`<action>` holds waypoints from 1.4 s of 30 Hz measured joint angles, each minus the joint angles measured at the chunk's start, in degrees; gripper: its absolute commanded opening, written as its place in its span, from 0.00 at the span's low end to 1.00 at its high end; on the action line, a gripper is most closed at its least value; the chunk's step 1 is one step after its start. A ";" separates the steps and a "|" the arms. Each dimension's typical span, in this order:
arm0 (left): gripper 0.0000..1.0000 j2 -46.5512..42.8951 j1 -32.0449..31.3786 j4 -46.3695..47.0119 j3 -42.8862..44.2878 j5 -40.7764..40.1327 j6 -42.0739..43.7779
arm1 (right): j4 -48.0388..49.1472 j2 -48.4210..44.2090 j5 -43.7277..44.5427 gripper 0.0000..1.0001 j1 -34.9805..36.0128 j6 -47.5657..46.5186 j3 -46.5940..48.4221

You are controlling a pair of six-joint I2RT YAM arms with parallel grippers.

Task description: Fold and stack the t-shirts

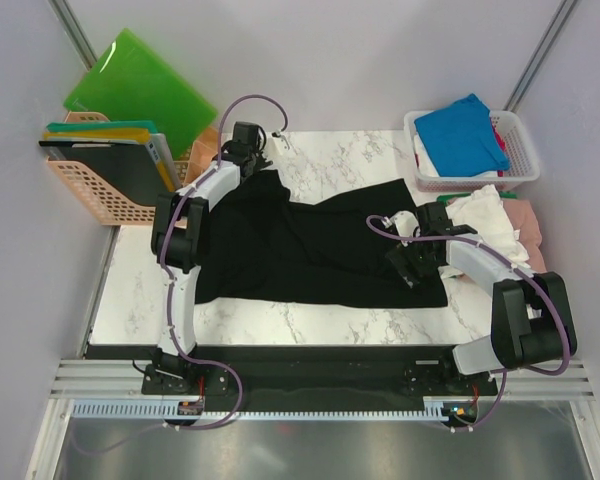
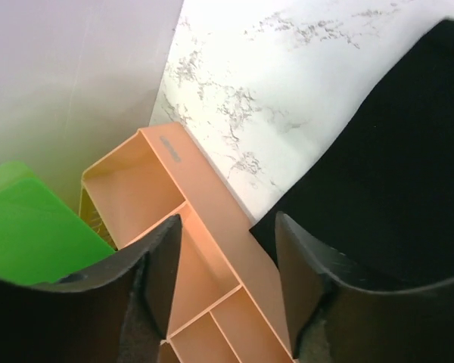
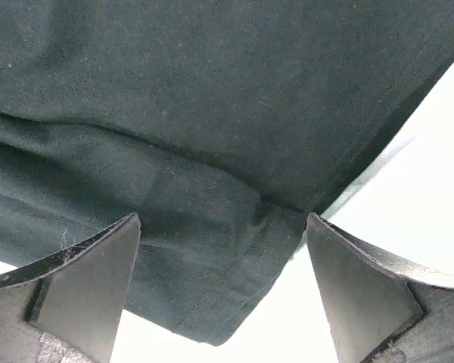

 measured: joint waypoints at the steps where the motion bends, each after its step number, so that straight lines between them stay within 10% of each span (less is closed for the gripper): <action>1: 0.64 0.42 0.00 0.07 0.00 -0.35 0.00 | -0.09 -0.02 -0.02 0.98 0.00 -0.02 0.00; 10: 0.72 0.92 0.04 -0.04 0.92 -0.87 -0.04 | -0.26 0.13 -0.02 0.98 0.07 -0.02 0.00; 18: 0.73 10.12 1.03 -23.58 26.51 14.14 -3.54 | -0.61 0.42 -0.02 0.98 0.11 -0.02 0.02; 29: 0.72 11.06 1.20 -38.47 22.93 21.14 -3.85 | -0.83 1.53 -0.17 0.98 0.37 0.00 0.31; 42: 0.73 12.92 1.40 -31.87 22.47 17.20 -6.67 | -1.03 1.60 -0.31 0.98 0.66 0.00 0.42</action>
